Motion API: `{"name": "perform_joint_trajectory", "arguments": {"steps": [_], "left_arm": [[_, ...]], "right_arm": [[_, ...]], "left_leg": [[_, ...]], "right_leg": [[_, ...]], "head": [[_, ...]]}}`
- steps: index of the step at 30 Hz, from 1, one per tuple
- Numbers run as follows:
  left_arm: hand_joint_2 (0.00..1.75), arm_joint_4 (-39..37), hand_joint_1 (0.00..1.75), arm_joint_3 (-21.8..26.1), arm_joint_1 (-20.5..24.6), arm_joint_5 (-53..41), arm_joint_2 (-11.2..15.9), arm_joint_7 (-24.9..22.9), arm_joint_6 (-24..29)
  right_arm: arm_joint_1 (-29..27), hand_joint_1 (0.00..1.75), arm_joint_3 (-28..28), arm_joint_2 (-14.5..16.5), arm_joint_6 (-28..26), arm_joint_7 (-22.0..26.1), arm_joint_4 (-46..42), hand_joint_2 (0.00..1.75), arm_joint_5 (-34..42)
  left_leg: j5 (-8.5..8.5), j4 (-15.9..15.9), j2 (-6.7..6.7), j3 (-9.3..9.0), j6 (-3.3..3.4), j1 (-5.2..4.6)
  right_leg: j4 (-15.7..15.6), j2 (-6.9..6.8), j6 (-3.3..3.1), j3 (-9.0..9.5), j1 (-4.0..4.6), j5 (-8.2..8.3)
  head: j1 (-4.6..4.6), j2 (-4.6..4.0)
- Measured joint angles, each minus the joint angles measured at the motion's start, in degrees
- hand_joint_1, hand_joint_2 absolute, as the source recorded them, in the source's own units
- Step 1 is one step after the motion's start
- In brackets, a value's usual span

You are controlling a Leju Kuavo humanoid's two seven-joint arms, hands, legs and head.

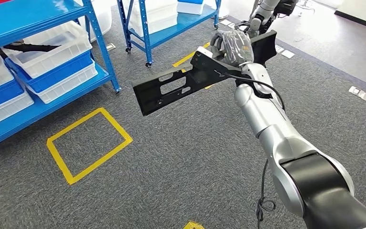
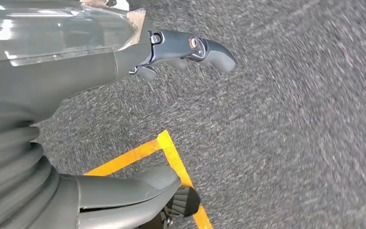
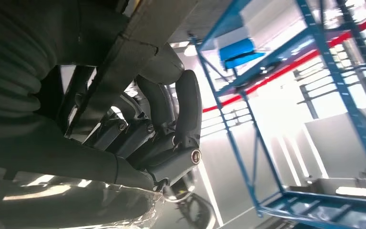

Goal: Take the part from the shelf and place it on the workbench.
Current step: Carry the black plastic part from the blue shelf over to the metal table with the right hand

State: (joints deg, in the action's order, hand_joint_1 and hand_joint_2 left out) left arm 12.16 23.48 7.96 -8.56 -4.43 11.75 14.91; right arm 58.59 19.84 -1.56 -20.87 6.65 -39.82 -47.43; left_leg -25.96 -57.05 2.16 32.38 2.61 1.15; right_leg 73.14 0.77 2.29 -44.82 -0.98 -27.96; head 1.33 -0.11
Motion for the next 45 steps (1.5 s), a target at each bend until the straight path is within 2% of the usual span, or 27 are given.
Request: {"name": "perform_joint_trajectory", "arguments": {"steps": [1, 2, 4, 6, 8, 9, 11, 13, 15, 16, 17, 19, 21, 22, 24, 26, 28, 30, 31, 32, 34, 35, 37, 39, 41, 43, 45], "left_arm": [[1.75, 0.0, 0.0, -0.1, 0.0, -0.2, -0.1, -0.1, 0.0], [1.75, 0.0, 0.0, -0.2, 0.0, -0.4, -0.2, -0.2, -0.1], [1.75, 0.0, 0.0, -0.5, 0.0, -0.9, -0.2, -0.3, -0.1], [1.75, 0.0, 0.0, -0.9, 0.1, -1.4, -0.2, -0.3, -0.2], [1.75, 0.1, 0.0, -1.2, 0.2, -1.6, -0.3, -0.4, -0.2], [1.75, 0.1, 0.0, -1.3, 0.3, -1.8, -0.3, -0.4, -0.2], [1.75, 0.1, 0.0, -1.6, 0.4, -2.1, -0.3, -0.4, -0.4], [1.75, 0.0, 0.0, -1.9, 0.4, -2.4, -0.3, -0.4, -0.6], [1.75, 0.0, 0.0, -2.1, 0.4, -2.6, -0.3, -0.4, -0.8], [1.75, 0.0, 0.0, -2.2, 0.4, -2.7, -0.3, -0.4, -0.9], [1.75, 0.0, 0.0, -2.3, 0.4, -2.7, -0.3, -0.4, -1.0], [1.75, 0.0, 0.0, -2.5, 0.4, -2.4, -0.2, -0.4, -1.0], [1.75, 0.0, 0.0, -2.5, 0.4, -2.0, 0.1, -0.3, -1.0], [1.75, 0.0, 0.0, -2.5, 0.4, -1.8, 0.2, -0.3, -0.9], [1.75, 0.1, 0.0, -2.4, 0.4, -1.4, 0.3, -0.2, -0.8], [1.75, 0.1, 0.0, -2.4, 0.3, -1.2, 0.3, 0.0, -0.8], [1.75, 0.1, 0.0, -2.4, 0.2, -1.1, 0.3, 0.1, -0.8], [1.75, 0.1, 0.0, -2.3, 0.0, -0.8, 0.2, 0.1, -0.8], [1.75, 0.1, 0.0, -2.3, 0.0, -0.7, 0.2, 0.1, -0.7], [1.75, 0.1, 0.0, -2.3, 0.0, -0.5, 0.1, 0.2, -0.7], [1.75, 0.1, 0.0, -2.1, 0.0, -0.4, 0.1, 0.4, -0.6], [1.75, 0.1, 0.0, -1.9, 0.0, -0.4, 0.1, 0.5, -0.5], [1.75, 0.1, 0.0, -1.6, 0.0, -0.4, 0.1, 0.6, -0.3], [1.75, 0.1, 0.0, -1.4, 0.0, -0.4, 0.0, 0.7, -0.1], [1.75, 0.1, 0.0, -1.2, 0.0, -0.4, -0.2, 0.7, 0.0], [1.75, 0.1, 0.0, -1.0, -0.3, -0.4, -0.2, 0.8, 0.0], [1.75, 0.1, 0.0, -0.9, -0.8, -0.4, -0.2, 0.8, 0.0]], "right_arm": [[-0.7, 1.75, -0.1, -0.5, -0.1, -0.4, -0.4, 1.75, -0.5], [-1.3, 1.75, -0.3, -1.0, -0.2, -0.8, -0.8, 1.75, -1.0], [-1.9, 1.75, -0.7, -2.1, -0.1, -1.2, -2.0, 1.75, -1.4], [-2.3, 1.75, -1.3, -3.1, 0.0, -1.3, -3.1, 1.75, -1.6], [-3.0, 1.75, -1.7, -4.2, 0.1, -1.5, -3.8, 1.75, -1.7], [-3.4, 1.75, -1.8, -4.7, 0.2, -1.6, -4.1, 1.75, -1.9], [-4.0, 1.75, -2.0, -5.4, 0.3, -2.2, -4.9, 1.75, -2.4], [-4.9, 1.75, -2.3, -5.9, 0.4, -2.7, -5.7, 1.75, -2.9], [-6.3, 1.75, -2.6, -6.4, 0.7, -3.2, -6.4, 1.75, -3.3], [-7.0, 1.75, -2.7, -6.7, 0.9, -3.4, -6.7, 1.75, -3.5], [-7.6, 1.75, -2.8, -7.1, 1.2, -3.7, -6.9, 1.75, -3.9], [-8.1, 1.75, -3.0, -7.7, 1.7, -4.1, -7.3, 1.75, -4.5], [-8.0, 1.75, -3.2, -8.2, 2.3, -4.3, -7.4, 1.75, -5.1], [-8.0, 1.75, -3.2, -8.5, 2.5, -4.3, -7.5, 1.75, -5.5], [-7.8, 1.75, -3.4, -9.0, 2.8, -4.3, -7.5, 1.75, -6.1], [-7.5, 1.75, -3.6, -9.3, 2.9, -4.3, -7.5, 1.75, -6.5], [-6.9, 1.75, -3.6, -9.3, 2.9, -4.3, -7.4, 1.75, -6.6], [-6.8, 1.75, -3.6, -9.2, 3.0, -4.3, -7.2, 1.75, -6.9], [-6.8, 1.75, -3.6, -9.2, 3.0, -4.4, -7.0, 1.75, -7.2], [-6.7, 1.75, -3.5, -9.1, 3.1, -4.5, -6.9, 1.75, -7.5], [-6.1, 1.75, -3.4, -8.8, 3.0, -4.7, -6.4, 1.75, -8.5], [-5.6, 1.75, -3.4, -8.6, 3.0, -4.9, -6.2, 1.75, -9.1], [-4.7, 1.75, -3.3, -8.1, 2.8, -5.3, -5.5, 1.75, -10.0], [-4.1, 1.75, -3.4, -8.0, 2.6, -5.6, -4.8, 1.75, -10.4], [-3.0, 1.75, -3.8, -8.0, 2.2, -5.4, -4.4, 1.75, -9.9], [-1.2, 1.75, -4.5, -8.0, 1.8, -4.9, -4.3, 1.75, -9.1], [0.5, 1.75, -5.1, -8.0, 1.8, -4.5, -4.4, 1.75, -8.4]], "left_leg": [[-0.03, 0.0, 0.71, 0.01, -0.07, 0.04], [-0.11, -0.1, 1.4, 0.0, -0.2, 0.1], [-0.47, -0.4, 2.74, 0.02, -0.81, -0.03], [-0.9, -0.7, 3.92, -0.12, -1.56, -0.42], [-1.19, -0.7, 5.14, -0.47, -2.12, -0.5], [-1.55, -0.8, 4.84, -0.55, -2.44, -0.29], [-3.86, -3.6, 1.96, 0.46, -2.89, 0.12], [-7.72, -10.5, -1.28, 3.59, -2.83, 0.14], [-9.64, -16.4, -2.09, 6.66, -2.5, 0.02], [-8.97, -16.6, -2.23, 7.02, -2.19, -0.02], [-7.27, -14.6, -2.49, 6.26, -1.76, -0.08], [-3.36, -7.3, -4.62, 2.95, -0.45, -0.23], [-1.75, -2.7, -6.38, 0.86, 0.49, -0.56], [-1.8, -2.2, -6.42, 0.64, 0.72, -0.76], [-1.24, -1.4, -4.86, 0.31, 0.79, -0.91], [-0.35, 0.0, -3.41, -0.26, 0.89, -0.66], [0.11, 0.7, -1.87, -0.5, 0.94, -0.6], [0.08, 0.7, -0.29, -0.43, 0.86, -0.6], [0.0, 0.7, 0.45, -0.44, 0.74, -0.55], [-0.13, 0.6, 1.18, -0.49, 0.54, -0.46], [-0.63, 0.3, 2.58, -0.6, -0.21, -0.37], [-0.99, -0.1, 3.25, -0.57, -0.73, -0.45], [-1.55, -0.5, 4.46, -0.56, -1.53, -0.77], [-1.84, -0.6, 5.4, -0.69, -2.0, -0.61], [-3.39, -2.3, 3.28, -0.01, -2.46, -0.09], [-7.06, -8.6, -0.56, 2.87, -2.66, 0.17], [-9.84, -16.1, -2.08, 6.71, -2.54, 0.15]], "right_leg": [[-0.6, -0.31, 0.47, 0.57, -0.21, 0.33], [-3.4, -0.82, 1.04, 2.25, -0.47, 1.3], [-11.4, -3.63, 1.84, 6.92, -0.61, 3.51], [-15.3, -5.32, 1.42, 9.05, -0.27, 4.48], [-15.3, -4.04, 0.46, 8.79, -0.18, 4.61], [-15.3, -3.27, 0.1, 8.76, -0.37, 4.68], [-15.4, -1.72, -0.8, 8.7, -0.71, 4.92], [-15.4, -0.24, -1.46, 8.57, -0.51, 5.08], [-15.4, 1.35, -1.73, 8.49, -0.06, 5.18], [-15.4, 2.17, -1.82, 8.47, 0.16, 5.25], [-15.4, 2.99, -1.9, 8.46, 0.35, 5.32], [-15.4, 4.48, -1.93, 8.41, 0.49, 5.52], [-15.4, 5.68, -1.61, 8.14, 0.46, 5.83], [-15.5, 6.27, -1.29, 7.91, 0.33, 6.04], [-15.6, 7.08, -0.6, 7.43, 0.26, 6.47], [-13.7, 4.81, -0.45, 6.11, 0.57, 5.51], [-7.2, 1.4, -0.64, 2.89, 0.66, 2.58], [-0.3, 0.19, -0.24, -0.26, 0.16, 0.28], [0.6, -0.09, 0.27, -0.53, -0.2, 0.25], [-0.9, -0.5, 0.94, 0.34, -0.59, 0.96], [-8.8, -3.03, 2.32, 4.72, -1.24, 3.45], [-12.3, -4.21, 2.53, 6.7, -1.18, 4.39], [-15.3, -5.05, 1.97, 8.24, -0.89, 4.96], [-15.2, -3.5, 0.91, 7.96, -0.83, 5.06], [-15.3, -2.12, -0.05, 7.88, -1.0, 5.16], [-15.4, -0.79, -0.86, 7.86, -1.04, 5.25], [-15.3, 0.76, -1.24, 7.87, -0.74, 5.28]], "head": [[0.02, 0.0], [0.02, 0.0], [0.08, 0.0], [0.01, 0.0], [-0.2, 0.0], [-0.25, 0.0], [-0.33, 0.0], [-0.42, 0.0], [-0.48, 0.0], [-0.48, 0.0], [-0.48, 0.0], [-0.47, 0.0], [-0.42, 0.0], [-0.4, 0.0], [-0.46, 0.0], [-0.27, 0.0], [-0.06, 0.0], [-0.02, 0.0], [-0.01, 0.0], [0.01, 0.0], [0.08, 0.0], [0.11, 0.0], [0.02, 0.0], [-0.24, 0.0], [-0.42, 0.0], [-0.59, 0.0], [-0.64, 0.0]]}}
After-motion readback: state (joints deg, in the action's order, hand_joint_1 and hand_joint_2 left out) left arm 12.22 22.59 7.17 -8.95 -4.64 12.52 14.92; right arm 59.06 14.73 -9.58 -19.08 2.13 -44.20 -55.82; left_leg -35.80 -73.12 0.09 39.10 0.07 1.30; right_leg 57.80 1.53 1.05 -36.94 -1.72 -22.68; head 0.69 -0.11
